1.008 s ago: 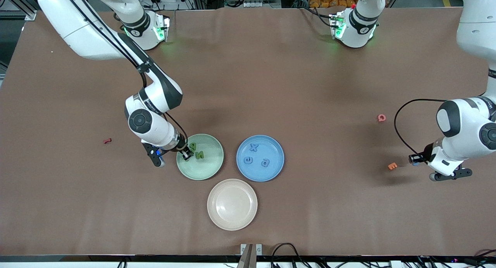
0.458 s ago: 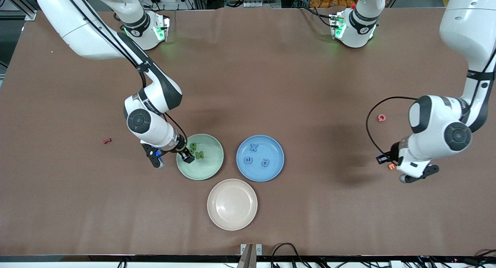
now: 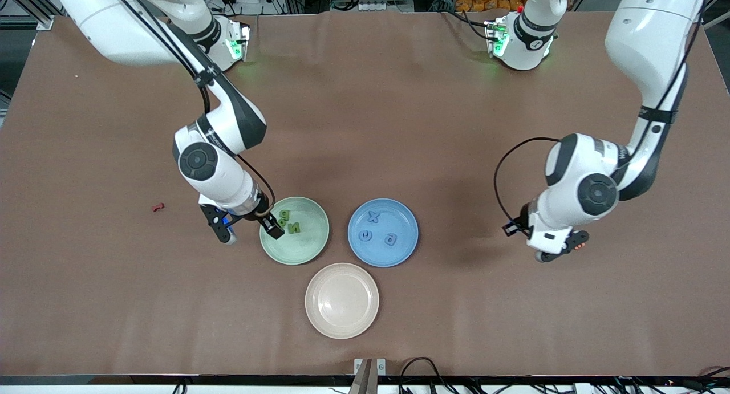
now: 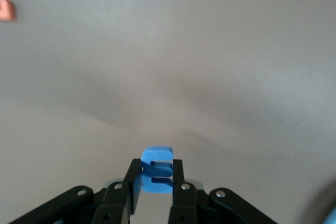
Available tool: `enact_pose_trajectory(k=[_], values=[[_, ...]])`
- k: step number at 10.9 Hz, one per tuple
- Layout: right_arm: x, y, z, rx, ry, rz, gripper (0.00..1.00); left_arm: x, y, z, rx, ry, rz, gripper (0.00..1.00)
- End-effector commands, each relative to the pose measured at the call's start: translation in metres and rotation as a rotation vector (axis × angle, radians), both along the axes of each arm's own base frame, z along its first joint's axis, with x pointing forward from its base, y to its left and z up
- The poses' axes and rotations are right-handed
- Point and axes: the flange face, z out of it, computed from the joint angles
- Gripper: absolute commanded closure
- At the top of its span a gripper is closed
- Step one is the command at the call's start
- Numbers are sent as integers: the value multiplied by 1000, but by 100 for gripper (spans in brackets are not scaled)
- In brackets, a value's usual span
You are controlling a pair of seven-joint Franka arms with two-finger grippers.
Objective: Sort letters by color into matching plates
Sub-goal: 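Place the B on the green plate while the left gripper carries the E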
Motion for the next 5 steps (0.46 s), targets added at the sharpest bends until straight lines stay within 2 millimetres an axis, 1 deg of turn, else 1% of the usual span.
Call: enact_pose_trajectory(k=[1, 2, 4, 5], values=[[-10, -3, 57, -54, -42, 19, 3, -19, -77, 10, 10, -5, 60, 100], [-12, -7, 72, -73, -52, 65, 3, -27, -108, 10, 7, -7, 69, 100], [-14, -24, 101, -119, -64, 158, 3, -37, -158, 6, -3, -9, 100, 100], [-14, -35, 115, -142, -63, 196, 3, -34, -178, 5, -19, -21, 115, 100]])
